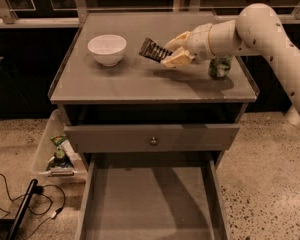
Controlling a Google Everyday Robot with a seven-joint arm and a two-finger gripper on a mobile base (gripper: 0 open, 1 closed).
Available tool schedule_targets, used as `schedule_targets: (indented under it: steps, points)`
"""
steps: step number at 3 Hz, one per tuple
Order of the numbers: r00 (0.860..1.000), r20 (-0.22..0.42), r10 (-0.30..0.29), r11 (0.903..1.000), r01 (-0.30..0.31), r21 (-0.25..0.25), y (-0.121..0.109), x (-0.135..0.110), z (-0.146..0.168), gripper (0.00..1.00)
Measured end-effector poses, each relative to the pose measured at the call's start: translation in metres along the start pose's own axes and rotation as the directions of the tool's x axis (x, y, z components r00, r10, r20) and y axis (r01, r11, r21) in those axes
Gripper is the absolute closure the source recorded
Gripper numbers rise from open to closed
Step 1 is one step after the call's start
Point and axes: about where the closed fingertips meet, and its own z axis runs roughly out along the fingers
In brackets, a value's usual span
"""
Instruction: Pick rxbar chocolate from middle drawer and place on counter
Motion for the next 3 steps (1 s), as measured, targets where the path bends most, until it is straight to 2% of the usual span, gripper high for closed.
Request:
schedule_targets:
  steps: [3]
  points:
    - [1.0,0.0,0.0,1.0,0.0,0.0,0.0,0.0,0.0001,0.12]
